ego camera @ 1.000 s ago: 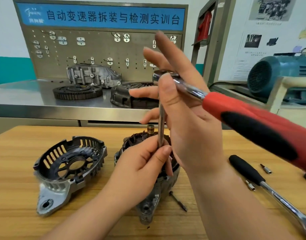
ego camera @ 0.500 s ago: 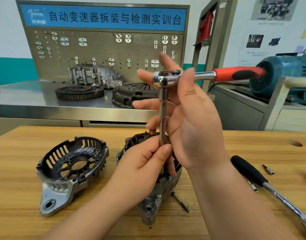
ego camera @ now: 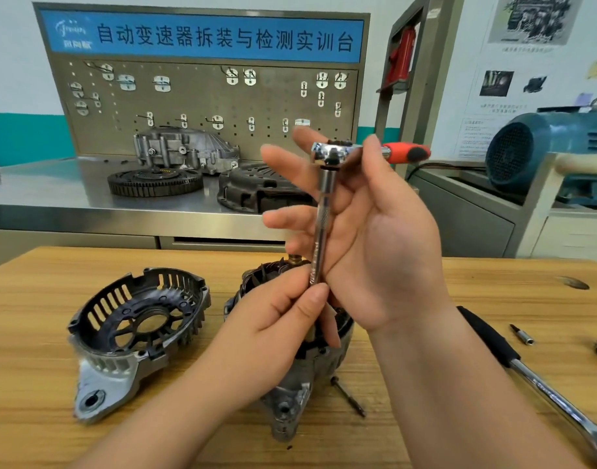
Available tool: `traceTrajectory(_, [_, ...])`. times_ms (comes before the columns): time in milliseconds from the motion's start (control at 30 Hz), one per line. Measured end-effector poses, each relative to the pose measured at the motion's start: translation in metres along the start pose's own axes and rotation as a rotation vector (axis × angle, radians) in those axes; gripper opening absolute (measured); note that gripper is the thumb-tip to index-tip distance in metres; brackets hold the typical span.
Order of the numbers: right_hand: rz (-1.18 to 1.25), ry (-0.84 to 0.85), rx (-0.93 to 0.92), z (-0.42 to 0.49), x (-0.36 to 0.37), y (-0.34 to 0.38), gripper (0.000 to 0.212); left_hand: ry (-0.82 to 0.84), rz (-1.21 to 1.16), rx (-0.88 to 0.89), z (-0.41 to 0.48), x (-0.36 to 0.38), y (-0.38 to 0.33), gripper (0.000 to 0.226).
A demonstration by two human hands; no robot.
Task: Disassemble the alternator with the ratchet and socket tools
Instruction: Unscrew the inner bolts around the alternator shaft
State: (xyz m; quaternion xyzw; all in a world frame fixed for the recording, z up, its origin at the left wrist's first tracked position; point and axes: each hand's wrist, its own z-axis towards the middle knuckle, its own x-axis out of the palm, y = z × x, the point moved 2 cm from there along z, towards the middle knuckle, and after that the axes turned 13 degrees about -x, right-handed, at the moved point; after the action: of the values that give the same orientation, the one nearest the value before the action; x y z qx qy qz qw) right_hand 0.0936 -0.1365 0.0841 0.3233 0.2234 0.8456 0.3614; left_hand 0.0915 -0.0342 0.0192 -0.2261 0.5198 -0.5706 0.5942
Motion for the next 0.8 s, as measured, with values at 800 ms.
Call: traceTrajectory(800, [-0.414, -0.097, -0.375, -0.001, 0.001, 0.004, 0.034, -0.049, 0.060, -0.010, 0.002, -0.002, -0.001, 0.032])
